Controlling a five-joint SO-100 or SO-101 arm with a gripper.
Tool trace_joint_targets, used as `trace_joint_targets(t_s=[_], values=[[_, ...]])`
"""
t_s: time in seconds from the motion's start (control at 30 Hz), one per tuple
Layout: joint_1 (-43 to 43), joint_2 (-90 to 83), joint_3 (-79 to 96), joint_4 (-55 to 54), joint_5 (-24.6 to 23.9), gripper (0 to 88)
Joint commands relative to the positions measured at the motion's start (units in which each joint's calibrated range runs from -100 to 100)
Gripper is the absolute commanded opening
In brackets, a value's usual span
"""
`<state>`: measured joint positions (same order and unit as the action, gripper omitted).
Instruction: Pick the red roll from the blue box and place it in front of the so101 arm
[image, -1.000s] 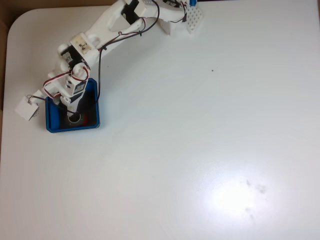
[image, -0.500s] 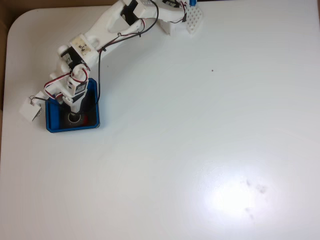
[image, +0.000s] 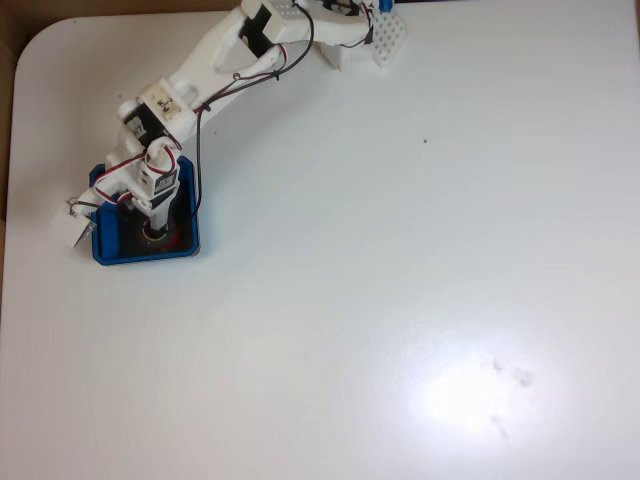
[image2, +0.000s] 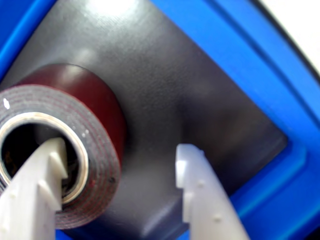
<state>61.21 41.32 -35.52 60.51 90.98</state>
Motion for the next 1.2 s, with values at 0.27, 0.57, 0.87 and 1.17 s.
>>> trace_joint_targets(t_s=[0.27, 0.57, 0.87, 1.17], values=[[-0.19, -0.52, -2.49, 0.3, 0.34, 19.9], [-0.29, 1.07, -2.49, 0.38, 0.43, 19.8], [-0.19, 1.07, -2.49, 0.38, 0.52, 19.0], [-0.19, 0.99, -2.49, 0.46, 0.52, 13.7]])
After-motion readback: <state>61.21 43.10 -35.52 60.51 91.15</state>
